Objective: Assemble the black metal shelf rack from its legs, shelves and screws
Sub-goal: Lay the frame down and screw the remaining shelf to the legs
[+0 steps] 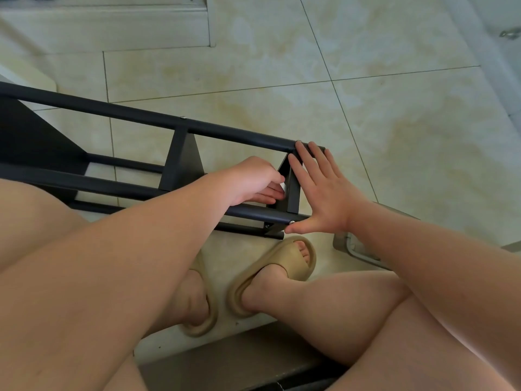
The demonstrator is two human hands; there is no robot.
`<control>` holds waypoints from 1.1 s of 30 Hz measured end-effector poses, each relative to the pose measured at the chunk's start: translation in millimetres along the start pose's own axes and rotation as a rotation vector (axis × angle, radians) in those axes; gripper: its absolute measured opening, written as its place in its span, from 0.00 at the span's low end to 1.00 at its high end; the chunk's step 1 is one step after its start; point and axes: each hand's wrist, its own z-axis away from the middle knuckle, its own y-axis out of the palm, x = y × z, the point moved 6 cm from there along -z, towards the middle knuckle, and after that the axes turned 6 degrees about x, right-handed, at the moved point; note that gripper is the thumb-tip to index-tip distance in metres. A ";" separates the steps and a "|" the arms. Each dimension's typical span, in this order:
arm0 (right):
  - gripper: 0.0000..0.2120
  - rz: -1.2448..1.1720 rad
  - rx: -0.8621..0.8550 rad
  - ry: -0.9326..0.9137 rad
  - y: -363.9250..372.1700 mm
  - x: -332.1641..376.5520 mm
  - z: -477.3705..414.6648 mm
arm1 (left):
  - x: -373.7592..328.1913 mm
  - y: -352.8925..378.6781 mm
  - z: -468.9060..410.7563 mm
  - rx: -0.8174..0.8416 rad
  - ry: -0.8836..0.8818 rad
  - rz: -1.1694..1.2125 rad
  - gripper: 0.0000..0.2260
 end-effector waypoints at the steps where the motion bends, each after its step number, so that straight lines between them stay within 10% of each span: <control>1: 0.65 -0.001 0.000 0.000 -0.1 0.2 0.1 | 0.7 0.9 -0.4 0.000 0.000 0.026 0.05; 33: 0.65 -0.009 0.014 0.011 -0.8 3.1 -1.6 | 9.8 -5.1 -2.2 0.023 -0.078 0.044 0.04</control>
